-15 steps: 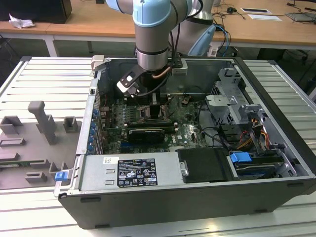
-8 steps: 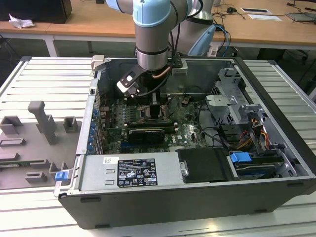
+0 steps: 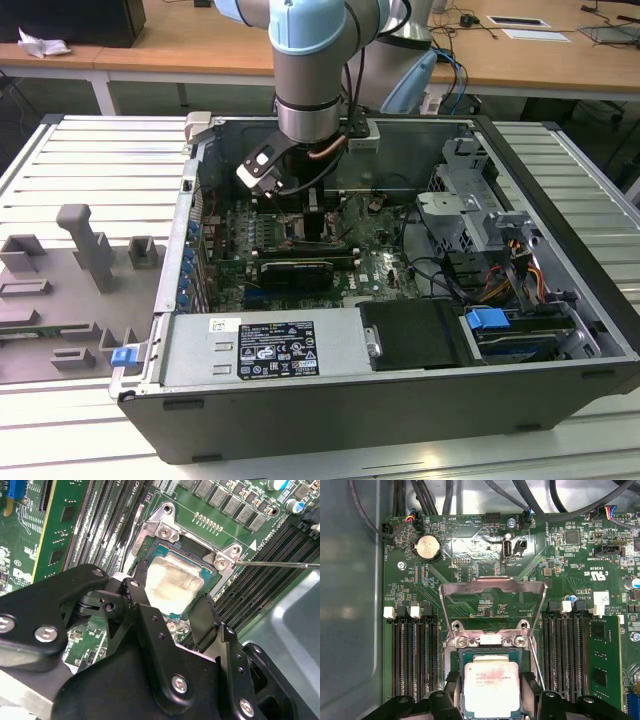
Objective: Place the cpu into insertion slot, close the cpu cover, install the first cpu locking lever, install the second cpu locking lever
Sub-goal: 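Place the cpu into insertion slot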
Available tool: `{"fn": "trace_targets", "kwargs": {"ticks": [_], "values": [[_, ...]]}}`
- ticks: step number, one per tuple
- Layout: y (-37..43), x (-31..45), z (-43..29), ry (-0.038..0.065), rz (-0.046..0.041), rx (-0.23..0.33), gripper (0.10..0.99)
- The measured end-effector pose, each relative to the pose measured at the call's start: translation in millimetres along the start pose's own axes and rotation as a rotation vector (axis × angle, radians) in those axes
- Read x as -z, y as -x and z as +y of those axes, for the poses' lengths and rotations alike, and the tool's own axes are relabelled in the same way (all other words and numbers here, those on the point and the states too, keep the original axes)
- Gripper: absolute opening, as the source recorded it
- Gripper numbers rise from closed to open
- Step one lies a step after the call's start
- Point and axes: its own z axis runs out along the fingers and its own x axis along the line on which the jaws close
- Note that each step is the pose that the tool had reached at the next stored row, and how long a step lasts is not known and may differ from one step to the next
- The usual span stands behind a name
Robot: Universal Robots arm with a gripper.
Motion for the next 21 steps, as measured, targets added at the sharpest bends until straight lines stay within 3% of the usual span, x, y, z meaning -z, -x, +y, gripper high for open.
{"fn": "trace_targets", "kwargs": {"ticks": [5,8,9,10,11,12,14,15,21], "values": [[-0.1,6.2,0.5,0.000,0.0001,0.000,0.600],[-0.1,7.9,0.6,0.000,-0.0037,0.000,0.396],[-0.1,8.4,0.7,0.000,-0.0057,0.001,0.396],[-0.1,9.0,0.7,0.000,-0.0069,0.001,0.337],[-0.1,9.7,0.7,0.000,-0.0079,0.001,0.216],[-0.1,10.3,0.8,0.000,-0.0084,0.001,0.153],[-0.2,11.5,0.9,0.000,-0.0096,0.001,0.153],[-0.2,12.2,1.0,0.000,-0.0100,0.001,0.106],[-0.2,14.7,1.1,0.000,-0.0104,0.001,0.106]]}}
